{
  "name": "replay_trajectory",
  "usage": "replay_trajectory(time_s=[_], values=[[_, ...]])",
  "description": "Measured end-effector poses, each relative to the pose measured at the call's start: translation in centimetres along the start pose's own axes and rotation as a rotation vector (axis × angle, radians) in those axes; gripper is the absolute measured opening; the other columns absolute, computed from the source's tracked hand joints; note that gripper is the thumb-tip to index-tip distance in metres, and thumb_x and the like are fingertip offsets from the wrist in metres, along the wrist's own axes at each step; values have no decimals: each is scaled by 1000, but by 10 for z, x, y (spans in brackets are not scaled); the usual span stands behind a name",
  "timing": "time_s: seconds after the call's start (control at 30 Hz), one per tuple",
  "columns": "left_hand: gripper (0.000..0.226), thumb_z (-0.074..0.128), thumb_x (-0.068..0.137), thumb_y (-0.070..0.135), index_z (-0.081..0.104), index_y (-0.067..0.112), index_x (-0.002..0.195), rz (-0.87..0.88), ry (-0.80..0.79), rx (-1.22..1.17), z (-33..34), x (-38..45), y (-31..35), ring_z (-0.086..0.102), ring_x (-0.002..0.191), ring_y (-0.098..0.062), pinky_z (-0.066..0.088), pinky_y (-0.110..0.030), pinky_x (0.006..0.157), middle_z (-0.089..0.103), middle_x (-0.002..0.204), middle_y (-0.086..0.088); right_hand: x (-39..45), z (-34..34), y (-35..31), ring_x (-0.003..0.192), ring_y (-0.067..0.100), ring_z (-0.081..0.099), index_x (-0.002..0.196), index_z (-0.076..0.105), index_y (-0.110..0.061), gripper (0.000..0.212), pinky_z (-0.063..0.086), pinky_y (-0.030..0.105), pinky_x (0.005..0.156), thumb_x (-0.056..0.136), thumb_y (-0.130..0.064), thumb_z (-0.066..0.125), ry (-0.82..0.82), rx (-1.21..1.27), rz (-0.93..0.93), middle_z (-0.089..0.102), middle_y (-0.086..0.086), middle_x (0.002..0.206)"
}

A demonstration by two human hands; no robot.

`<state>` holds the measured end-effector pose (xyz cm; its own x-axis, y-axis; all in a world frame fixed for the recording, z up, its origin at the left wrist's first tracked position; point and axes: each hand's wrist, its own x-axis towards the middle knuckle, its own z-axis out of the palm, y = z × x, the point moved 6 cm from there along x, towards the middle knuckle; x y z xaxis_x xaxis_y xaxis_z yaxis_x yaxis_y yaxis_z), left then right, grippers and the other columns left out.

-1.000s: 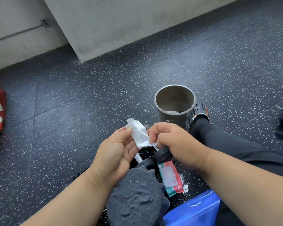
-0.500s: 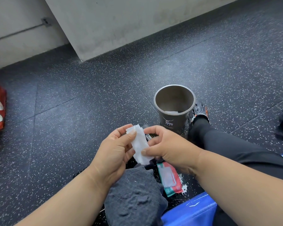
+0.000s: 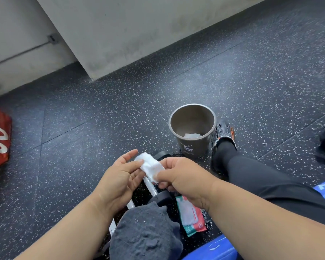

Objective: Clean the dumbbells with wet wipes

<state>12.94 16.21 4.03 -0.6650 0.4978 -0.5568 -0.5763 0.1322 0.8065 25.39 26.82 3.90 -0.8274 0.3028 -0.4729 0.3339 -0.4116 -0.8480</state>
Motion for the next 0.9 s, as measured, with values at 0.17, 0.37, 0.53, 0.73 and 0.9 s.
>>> replay_trajectory(time_s=[0.17, 0.37, 0.53, 0.73, 0.9], values=[[22, 63, 103, -1, 61, 18, 114, 87, 60, 146, 27, 38, 19, 67, 57, -8, 56, -18, 49, 78, 80, -1, 2, -27, 5, 59, 9, 59, 136, 56, -24, 52, 44, 22, 48, 90, -10, 74, 166, 94, 83, 77, 9, 96], [35, 60, 97, -3, 65, 20, 123, 277, 87, 475, 77, 115, 39, 59, 67, -14, 56, -25, 59, 67, 97, -9, -1, -29, 7, 64, 11, 58, 128, 61, -25, 44, 42, 24, 54, 87, -16, 75, 115, 16, 121, 70, 6, 86], [75, 60, 76, 11, 53, 25, 149, 255, 34, 621, 126, 179, 31, 65, 81, -21, 53, -35, 71, 71, 121, -13, -2, -21, 8, 72, 12, 61, 107, 69, -27, 34, 50, 29, 70, 76, -34, 78, 57, -33, 123, 80, 3, 98], [56, 59, 100, 4, 45, 14, 154, 102, 13, 496, 184, 228, 13, 59, 77, -18, 49, -29, 58, 65, 127, -15, 11, -40, 10, 89, 20, 75, 98, 69, -30, 41, 61, 38, 89, 61, -47, 68, 159, -45, 115, 80, -3, 93], [18, 48, 100, 9, 54, 18, 86, -36, 51, 474, 177, 241, 5, 36, 58, -16, 35, -27, 58, 46, 75, -1, 17, -51, 7, 90, 15, 71, 103, 67, -34, 46, 58, 42, 99, 60, -49, 64, 201, 0, 111, 79, -5, 96]])
